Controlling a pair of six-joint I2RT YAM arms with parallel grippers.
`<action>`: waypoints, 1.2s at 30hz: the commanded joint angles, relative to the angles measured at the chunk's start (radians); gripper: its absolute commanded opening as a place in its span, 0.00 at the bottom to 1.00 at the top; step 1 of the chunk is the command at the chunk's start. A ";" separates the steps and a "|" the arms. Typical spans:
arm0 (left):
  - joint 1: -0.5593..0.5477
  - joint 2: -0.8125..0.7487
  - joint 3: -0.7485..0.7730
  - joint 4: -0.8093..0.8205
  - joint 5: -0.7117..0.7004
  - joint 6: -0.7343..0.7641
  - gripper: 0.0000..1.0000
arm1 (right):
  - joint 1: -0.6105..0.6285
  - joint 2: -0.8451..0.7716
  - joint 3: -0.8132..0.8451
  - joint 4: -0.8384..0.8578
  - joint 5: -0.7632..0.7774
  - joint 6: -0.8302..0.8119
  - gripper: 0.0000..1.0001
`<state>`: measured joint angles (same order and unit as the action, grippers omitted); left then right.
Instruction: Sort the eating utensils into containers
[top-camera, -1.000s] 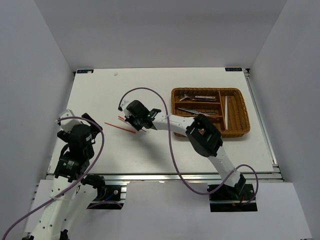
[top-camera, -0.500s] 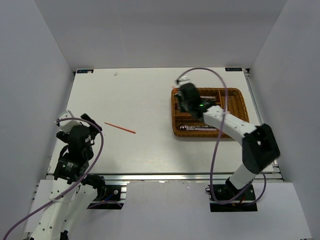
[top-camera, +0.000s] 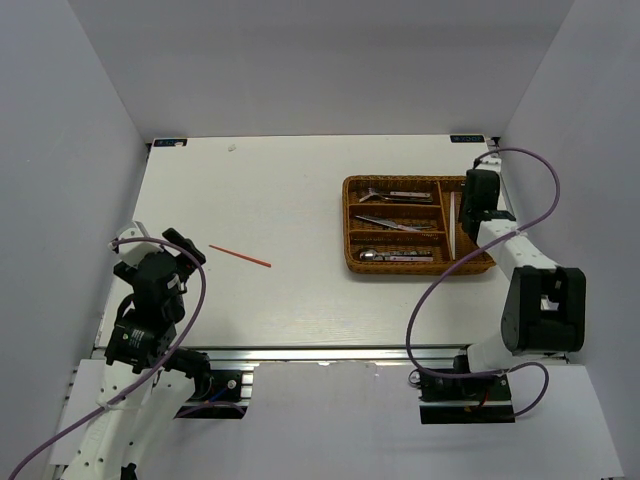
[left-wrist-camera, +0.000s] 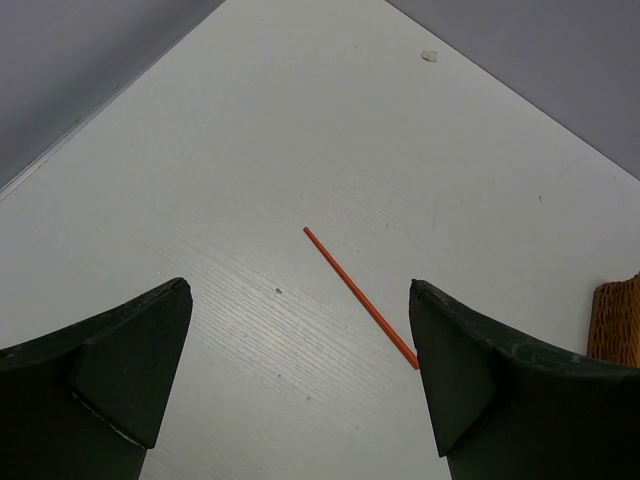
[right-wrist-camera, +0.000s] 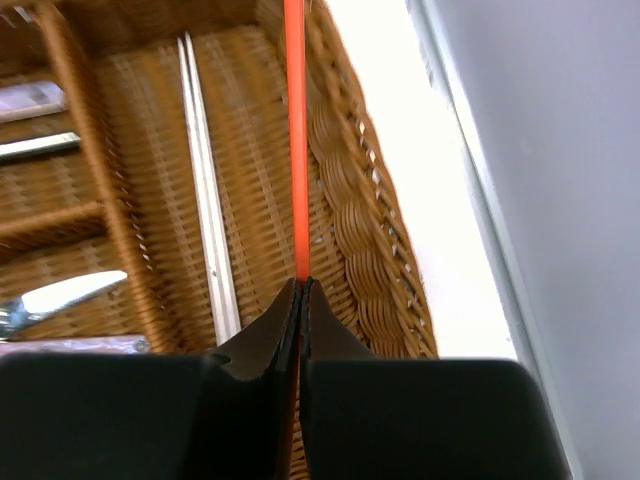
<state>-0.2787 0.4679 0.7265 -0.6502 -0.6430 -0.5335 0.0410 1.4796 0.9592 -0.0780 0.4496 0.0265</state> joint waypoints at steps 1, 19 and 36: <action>-0.005 -0.009 -0.004 0.018 0.017 0.012 0.98 | -0.004 0.044 0.029 0.046 0.014 -0.017 0.00; -0.004 -0.012 0.008 -0.005 -0.050 -0.009 0.98 | 0.711 0.129 0.291 -0.026 -0.234 -0.020 0.89; -0.004 -0.023 0.014 -0.020 -0.086 -0.023 0.98 | 0.961 0.872 1.000 -0.282 -0.508 -0.204 0.48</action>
<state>-0.2790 0.4374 0.7265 -0.6590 -0.7189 -0.5510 1.0073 2.3840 1.9240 -0.3077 -0.0326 -0.1379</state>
